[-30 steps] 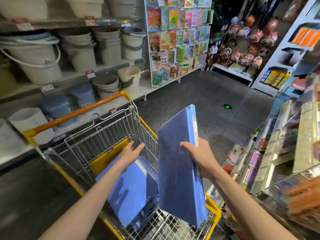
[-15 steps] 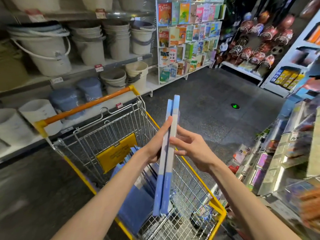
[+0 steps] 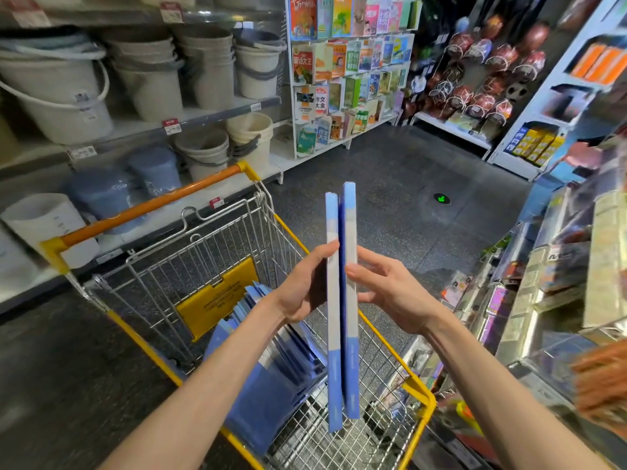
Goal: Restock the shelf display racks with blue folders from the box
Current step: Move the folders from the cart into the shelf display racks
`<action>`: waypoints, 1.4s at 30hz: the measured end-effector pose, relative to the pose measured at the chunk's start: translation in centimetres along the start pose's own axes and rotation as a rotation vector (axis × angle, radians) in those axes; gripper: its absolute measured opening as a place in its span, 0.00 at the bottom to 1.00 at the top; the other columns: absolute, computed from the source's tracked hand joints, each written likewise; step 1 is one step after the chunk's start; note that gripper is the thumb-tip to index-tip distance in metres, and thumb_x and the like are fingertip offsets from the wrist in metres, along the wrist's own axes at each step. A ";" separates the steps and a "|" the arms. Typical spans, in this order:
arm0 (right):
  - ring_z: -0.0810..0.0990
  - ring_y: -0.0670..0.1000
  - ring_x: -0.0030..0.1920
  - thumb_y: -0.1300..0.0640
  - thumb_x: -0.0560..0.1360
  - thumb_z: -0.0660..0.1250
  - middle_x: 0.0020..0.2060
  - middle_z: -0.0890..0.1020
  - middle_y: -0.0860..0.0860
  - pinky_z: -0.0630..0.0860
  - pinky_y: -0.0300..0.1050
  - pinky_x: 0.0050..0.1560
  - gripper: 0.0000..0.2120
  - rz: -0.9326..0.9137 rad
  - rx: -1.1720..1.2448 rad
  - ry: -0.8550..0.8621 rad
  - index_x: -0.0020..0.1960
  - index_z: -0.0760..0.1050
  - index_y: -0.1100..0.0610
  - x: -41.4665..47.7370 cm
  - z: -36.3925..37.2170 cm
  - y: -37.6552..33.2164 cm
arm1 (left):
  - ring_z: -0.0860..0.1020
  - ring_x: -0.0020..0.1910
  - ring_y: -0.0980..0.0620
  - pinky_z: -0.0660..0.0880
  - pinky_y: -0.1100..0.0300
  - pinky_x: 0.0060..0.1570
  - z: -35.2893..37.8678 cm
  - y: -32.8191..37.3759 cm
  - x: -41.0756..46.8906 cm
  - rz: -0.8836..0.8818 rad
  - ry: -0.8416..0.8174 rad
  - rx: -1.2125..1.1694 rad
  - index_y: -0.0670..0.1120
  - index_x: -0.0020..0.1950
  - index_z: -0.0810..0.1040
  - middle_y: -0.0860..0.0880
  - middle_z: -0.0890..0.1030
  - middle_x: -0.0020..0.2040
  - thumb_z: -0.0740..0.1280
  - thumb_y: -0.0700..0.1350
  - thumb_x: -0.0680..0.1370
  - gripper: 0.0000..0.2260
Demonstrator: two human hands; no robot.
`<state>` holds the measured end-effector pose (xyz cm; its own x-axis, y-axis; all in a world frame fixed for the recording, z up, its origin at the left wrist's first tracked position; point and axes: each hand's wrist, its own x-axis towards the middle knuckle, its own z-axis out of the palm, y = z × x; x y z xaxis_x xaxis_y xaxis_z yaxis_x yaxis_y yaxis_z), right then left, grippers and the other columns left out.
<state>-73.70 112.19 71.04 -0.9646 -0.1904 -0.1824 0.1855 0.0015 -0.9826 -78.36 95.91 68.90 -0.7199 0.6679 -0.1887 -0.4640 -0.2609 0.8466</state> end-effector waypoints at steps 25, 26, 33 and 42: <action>0.82 0.48 0.58 0.64 0.78 0.66 0.59 0.84 0.51 0.78 0.40 0.51 0.24 -0.069 0.009 0.093 0.72 0.71 0.50 -4.5 -0.1 -0.8 | 0.83 0.50 0.51 0.80 0.55 0.53 2.8 -1.1 0.0 0.027 -0.117 0.120 0.41 0.75 0.69 0.45 0.84 0.53 0.70 0.59 0.76 0.34; 0.82 0.49 0.58 0.65 0.77 0.68 0.58 0.84 0.51 0.79 0.40 0.51 0.26 -0.082 -0.011 0.086 0.73 0.70 0.50 -4.6 0.0 -0.9 | 0.83 0.52 0.50 0.80 0.55 0.53 3.1 -1.1 0.1 0.033 -0.128 0.124 0.41 0.75 0.69 0.44 0.84 0.55 0.71 0.61 0.75 0.36; 0.82 0.51 0.46 0.62 0.68 0.68 0.47 0.83 0.58 0.81 0.60 0.52 0.16 -0.235 -0.375 0.461 0.55 0.77 0.55 -8.0 -1.6 -3.9 | 0.73 0.70 0.56 0.73 0.58 0.66 8.8 0.7 1.4 0.025 -0.178 0.180 0.60 0.72 0.71 0.56 0.76 0.71 0.48 0.66 0.81 0.25; 0.85 0.51 0.50 0.64 0.73 0.65 0.49 0.86 0.50 0.80 0.45 0.50 0.13 -0.497 -0.139 0.722 0.58 0.78 0.59 -21.7 -6.8 -13.4 | 0.75 0.68 0.59 0.72 0.55 0.69 21.9 5.1 0.9 0.691 0.227 0.636 0.55 0.63 0.80 0.54 0.79 0.68 0.71 0.60 0.75 0.18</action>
<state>-56.58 122.99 87.96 -0.8194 0.4647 0.3356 -0.2654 0.2114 -0.9407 -70.08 110.41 83.92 -0.8426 0.3403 0.4173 0.4179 -0.0754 0.9053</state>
